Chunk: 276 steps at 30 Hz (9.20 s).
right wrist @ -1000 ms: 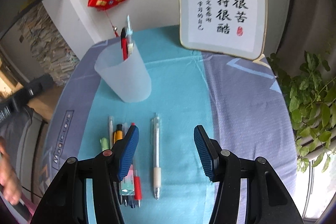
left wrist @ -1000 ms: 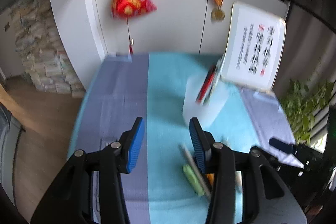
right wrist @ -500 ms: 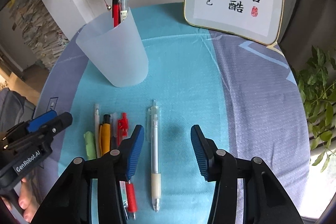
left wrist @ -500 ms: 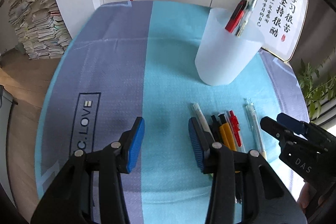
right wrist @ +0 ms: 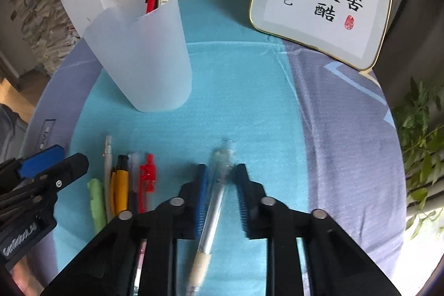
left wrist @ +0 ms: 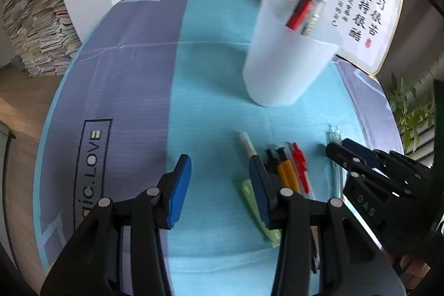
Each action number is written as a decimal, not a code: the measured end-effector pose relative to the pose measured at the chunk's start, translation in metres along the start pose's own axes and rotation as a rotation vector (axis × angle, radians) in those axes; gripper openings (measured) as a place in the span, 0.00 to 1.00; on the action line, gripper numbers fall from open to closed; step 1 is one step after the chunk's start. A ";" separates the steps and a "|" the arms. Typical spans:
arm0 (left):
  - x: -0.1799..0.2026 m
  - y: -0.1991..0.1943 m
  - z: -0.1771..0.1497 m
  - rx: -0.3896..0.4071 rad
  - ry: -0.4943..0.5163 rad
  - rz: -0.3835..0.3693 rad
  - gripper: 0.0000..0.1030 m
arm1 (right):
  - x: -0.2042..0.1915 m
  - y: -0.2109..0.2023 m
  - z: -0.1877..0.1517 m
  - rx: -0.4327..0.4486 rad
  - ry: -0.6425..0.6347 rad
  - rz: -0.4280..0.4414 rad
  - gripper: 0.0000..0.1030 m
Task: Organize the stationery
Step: 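Move both tools back down to the remaining pens, then grasp the white pen with the left tool while the right grasps the beige-grip clear pen, then lift the white pen with the left tool while the right lifts the clear pen, then lower the white pen into the frosted cup and open the left tool while the right holds the clear pen, then lower the clear pen into the frosted cup and open the right tool, then grasp the red pen with the right tool while the left moves to the black pens, then grasp a black pen with the left tool while the right lifts the red pen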
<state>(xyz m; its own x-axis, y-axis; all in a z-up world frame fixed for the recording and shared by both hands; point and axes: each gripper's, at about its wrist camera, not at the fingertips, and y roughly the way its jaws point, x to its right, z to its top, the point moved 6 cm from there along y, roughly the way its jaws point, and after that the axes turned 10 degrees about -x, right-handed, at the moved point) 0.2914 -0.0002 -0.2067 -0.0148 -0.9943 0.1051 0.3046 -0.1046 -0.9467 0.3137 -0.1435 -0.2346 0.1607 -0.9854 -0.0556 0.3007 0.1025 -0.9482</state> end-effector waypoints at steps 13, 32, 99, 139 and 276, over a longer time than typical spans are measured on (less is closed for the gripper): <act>0.012 0.014 -0.015 -0.015 0.069 0.122 0.43 | 0.004 -0.004 -0.005 -0.013 -0.008 0.030 0.20; -0.032 0.012 -0.008 -0.040 -0.091 0.020 0.11 | 0.006 -0.003 -0.010 -0.009 0.004 0.074 0.16; 0.012 -0.142 0.005 0.326 0.060 -0.001 0.09 | 0.000 -0.143 -0.030 0.302 0.003 0.182 0.11; 0.055 -0.113 0.088 0.322 0.140 0.038 0.09 | 0.024 -0.135 -0.026 0.305 0.058 0.200 0.11; 0.012 0.019 -0.009 -0.111 -0.172 0.065 0.43 | 0.021 -0.047 -0.023 0.066 0.066 0.282 0.10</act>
<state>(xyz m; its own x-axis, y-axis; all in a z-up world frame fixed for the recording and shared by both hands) 0.2885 -0.0142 -0.2265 0.1670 -0.9823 0.0845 0.1924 -0.0516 -0.9800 0.2811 -0.1719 -0.1988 0.1855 -0.9235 -0.3359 0.3138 0.3796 -0.8703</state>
